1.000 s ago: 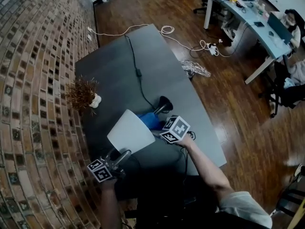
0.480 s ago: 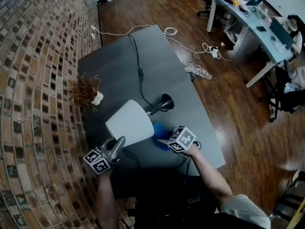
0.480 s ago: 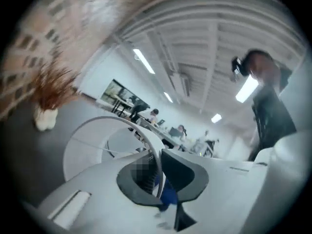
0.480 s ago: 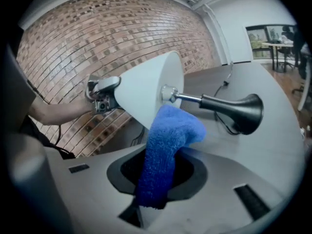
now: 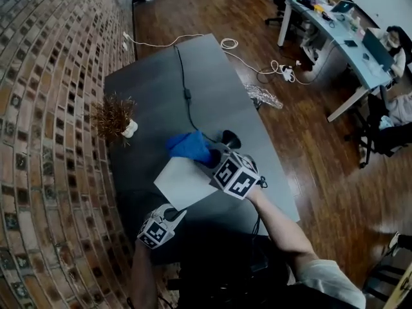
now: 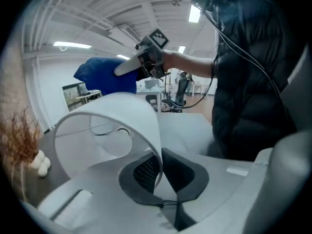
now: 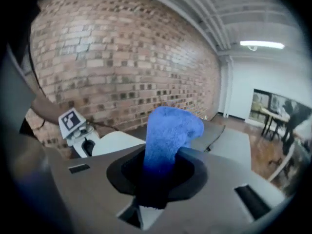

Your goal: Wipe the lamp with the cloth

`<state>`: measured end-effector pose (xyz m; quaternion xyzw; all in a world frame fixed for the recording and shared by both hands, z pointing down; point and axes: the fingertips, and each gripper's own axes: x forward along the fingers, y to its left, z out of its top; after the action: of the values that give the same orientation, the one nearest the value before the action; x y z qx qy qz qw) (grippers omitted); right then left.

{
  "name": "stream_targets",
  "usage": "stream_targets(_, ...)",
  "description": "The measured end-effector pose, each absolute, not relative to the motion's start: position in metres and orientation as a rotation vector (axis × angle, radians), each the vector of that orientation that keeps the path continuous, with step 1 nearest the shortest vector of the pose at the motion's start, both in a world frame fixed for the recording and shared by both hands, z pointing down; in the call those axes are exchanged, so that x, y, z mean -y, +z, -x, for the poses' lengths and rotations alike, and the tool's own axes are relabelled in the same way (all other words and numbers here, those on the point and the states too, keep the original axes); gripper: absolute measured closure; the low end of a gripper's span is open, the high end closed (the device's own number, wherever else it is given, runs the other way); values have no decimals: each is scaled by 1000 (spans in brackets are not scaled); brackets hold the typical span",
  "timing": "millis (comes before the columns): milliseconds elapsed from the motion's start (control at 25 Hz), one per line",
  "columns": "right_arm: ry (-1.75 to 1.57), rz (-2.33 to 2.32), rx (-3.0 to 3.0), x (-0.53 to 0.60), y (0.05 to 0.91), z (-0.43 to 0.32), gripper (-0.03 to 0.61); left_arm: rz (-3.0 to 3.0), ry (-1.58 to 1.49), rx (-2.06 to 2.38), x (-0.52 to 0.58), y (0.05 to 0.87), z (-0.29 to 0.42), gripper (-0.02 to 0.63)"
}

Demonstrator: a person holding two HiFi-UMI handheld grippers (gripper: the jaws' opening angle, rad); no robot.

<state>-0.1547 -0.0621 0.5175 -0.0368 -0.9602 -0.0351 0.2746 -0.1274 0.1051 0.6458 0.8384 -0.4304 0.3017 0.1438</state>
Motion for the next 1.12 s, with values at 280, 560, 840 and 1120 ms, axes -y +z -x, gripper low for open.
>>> stream_targets(280, -289, 224, 2351, 23, 556, 149, 494, -2001, -394, 1284, -105, 576, 178, 293)
stream_targets(560, -257, 219, 2374, 7, 560, 113, 494, -1384, -964, 954, -63, 567, 192, 348)
stream_targets(840, 396, 228, 2707, 35, 545, 70, 494, -1509, -793, 1126, -59, 570, 174, 603)
stream_targets(1120, 729, 49, 2532, 107, 618, 88, 495, -1745, -653, 1131, -62, 563, 155, 603)
